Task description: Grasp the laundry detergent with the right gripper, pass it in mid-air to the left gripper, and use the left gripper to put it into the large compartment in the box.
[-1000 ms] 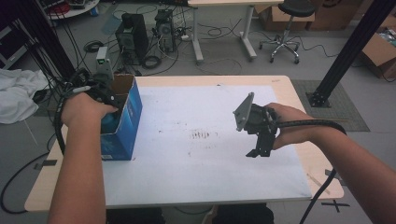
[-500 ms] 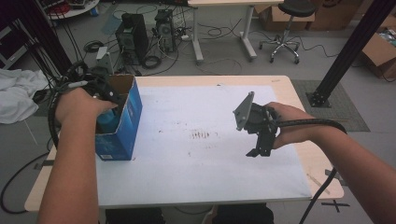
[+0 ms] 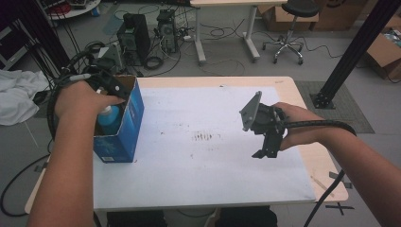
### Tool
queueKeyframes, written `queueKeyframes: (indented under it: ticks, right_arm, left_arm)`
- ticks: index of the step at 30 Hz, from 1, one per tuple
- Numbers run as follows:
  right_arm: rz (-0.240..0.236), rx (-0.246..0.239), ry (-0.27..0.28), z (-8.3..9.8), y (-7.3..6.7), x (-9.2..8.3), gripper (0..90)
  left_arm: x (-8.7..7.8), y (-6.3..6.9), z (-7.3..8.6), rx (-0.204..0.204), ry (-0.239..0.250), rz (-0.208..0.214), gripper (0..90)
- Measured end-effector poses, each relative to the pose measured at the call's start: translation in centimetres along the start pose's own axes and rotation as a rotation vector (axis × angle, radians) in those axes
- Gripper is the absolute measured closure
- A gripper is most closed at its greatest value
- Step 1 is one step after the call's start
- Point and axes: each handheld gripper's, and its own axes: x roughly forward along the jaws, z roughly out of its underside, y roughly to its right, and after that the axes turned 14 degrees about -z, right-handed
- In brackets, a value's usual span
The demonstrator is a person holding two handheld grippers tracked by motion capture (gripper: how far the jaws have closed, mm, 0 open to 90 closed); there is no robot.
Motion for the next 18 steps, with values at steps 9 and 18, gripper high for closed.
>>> queueKeyframes:
  ticks: [9,18]
  right_arm:
    - [0.000,0.003,0.003,0.1,0.0,-0.1,0.4]
    - [-0.002,0.011,0.003,0.2,0.1,-0.2,0.4]
  left_arm:
    - [-1.9,0.5,0.1,0.072,0.033,0.019,3.0]
    - [-3.5,2.1,0.0,0.232,0.093,0.072,0.1]
